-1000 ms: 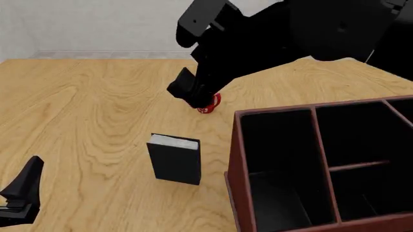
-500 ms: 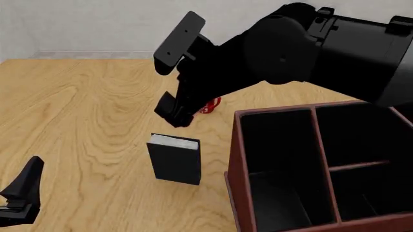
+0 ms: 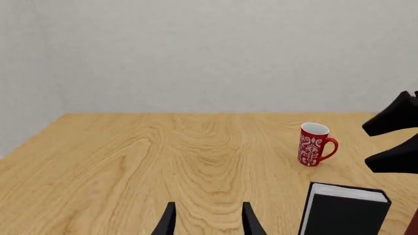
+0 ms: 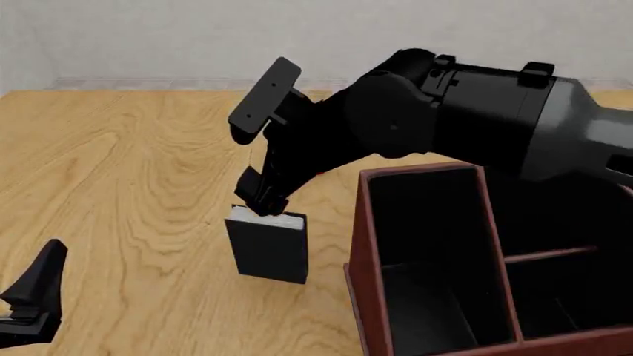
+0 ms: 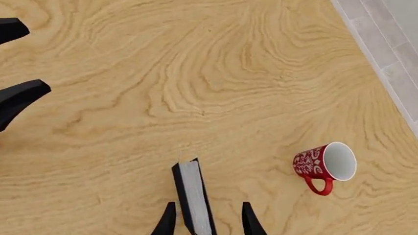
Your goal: Pick up the book and place it in the left compartment of the caddy.
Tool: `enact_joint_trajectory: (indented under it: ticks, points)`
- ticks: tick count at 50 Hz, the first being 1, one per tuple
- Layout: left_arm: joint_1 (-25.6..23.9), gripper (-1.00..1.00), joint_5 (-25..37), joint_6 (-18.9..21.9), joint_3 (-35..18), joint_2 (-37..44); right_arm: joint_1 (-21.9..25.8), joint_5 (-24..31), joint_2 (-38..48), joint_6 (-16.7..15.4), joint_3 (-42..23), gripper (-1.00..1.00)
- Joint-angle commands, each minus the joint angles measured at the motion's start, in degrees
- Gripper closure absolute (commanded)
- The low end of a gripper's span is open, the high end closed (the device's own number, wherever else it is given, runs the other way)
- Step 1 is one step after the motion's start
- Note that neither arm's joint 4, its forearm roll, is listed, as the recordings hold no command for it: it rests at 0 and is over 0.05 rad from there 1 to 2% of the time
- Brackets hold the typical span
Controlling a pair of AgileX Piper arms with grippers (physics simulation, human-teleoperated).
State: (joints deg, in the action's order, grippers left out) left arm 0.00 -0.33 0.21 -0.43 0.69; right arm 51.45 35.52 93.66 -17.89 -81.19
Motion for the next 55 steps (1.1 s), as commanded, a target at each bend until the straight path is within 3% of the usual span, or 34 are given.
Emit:
enact_joint_trajectory:
  ticks: [1,55]
  points:
    - [0.0,-1.0,-0.1,-0.1,0.3,-0.1,0.0,-1.7,1.3,0.8,1.4,-1.0]
    - [0.0,-1.0,-0.1,-0.1,0.3,-0.1,-0.1,-5.8,6.4,3.7,4.8,-1.0]
